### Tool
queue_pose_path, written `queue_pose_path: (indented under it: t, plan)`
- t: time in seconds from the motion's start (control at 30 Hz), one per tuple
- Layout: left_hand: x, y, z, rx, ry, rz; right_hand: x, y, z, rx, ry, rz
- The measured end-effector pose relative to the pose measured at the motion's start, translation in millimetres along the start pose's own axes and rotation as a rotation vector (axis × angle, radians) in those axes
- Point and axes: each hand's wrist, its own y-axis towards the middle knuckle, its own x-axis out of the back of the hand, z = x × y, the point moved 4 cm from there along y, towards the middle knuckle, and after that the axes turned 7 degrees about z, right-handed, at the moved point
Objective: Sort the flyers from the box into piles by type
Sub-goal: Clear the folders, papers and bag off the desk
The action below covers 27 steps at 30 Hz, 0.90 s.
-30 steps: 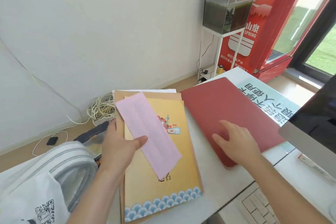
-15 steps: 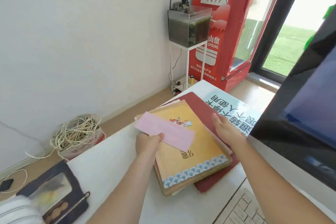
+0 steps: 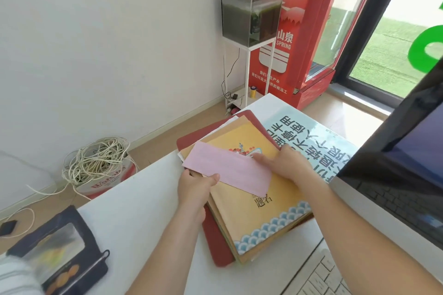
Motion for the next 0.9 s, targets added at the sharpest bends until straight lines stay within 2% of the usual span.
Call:
queue_pose_path:
  t: [0.07, 0.17, 0.27, 0.33, 0.37, 0.43, 0.5, 0.57, 0.67, 0.77, 0.9]
  plan:
    - [21, -4, -5, -0.022, 0.079, -0.012, -11, -13, 8, 0.039, 0.023, 0.023]
    - [53, -15, -8, -0.083, 0.332, -0.023, -36, -41, 19, 0.082, 0.002, 0.025]
    - [73, -18, -5, -0.079, 0.737, -0.007, -58, -70, 29, 0.161, -0.141, -0.042]
    - [78, -28, -3, -0.134, 1.002, -0.070, -68, -86, 32, 0.241, -0.217, -0.065]
    - [77, -37, -3, -0.202, 1.027, -0.087, -71, -92, 31, 0.271, -0.224, -0.042]
    - [68, -63, 3, -0.304, 0.996, 0.017, -71, -103, 21, 0.291, -0.201, 0.025]
    - [57, -92, 21, -0.320, 1.099, 0.194, -66, -112, 8, 0.310, -0.208, 0.090]
    - [52, -115, 43, -0.273, 1.274, 0.294, -62, -121, -5, 0.341, -0.245, 0.227]
    - [61, -127, 62, -0.206, 1.385, 0.234, -66, -137, -18, 0.369, -0.395, 0.407]
    - [68, -129, 63, -0.238, 1.358, 0.157, -70, -144, -22, 0.407, -0.569, 0.296]
    - [73, -127, 56, -0.289, 1.352, 0.193, -72, -151, -16, 0.439, -0.565, 0.024]
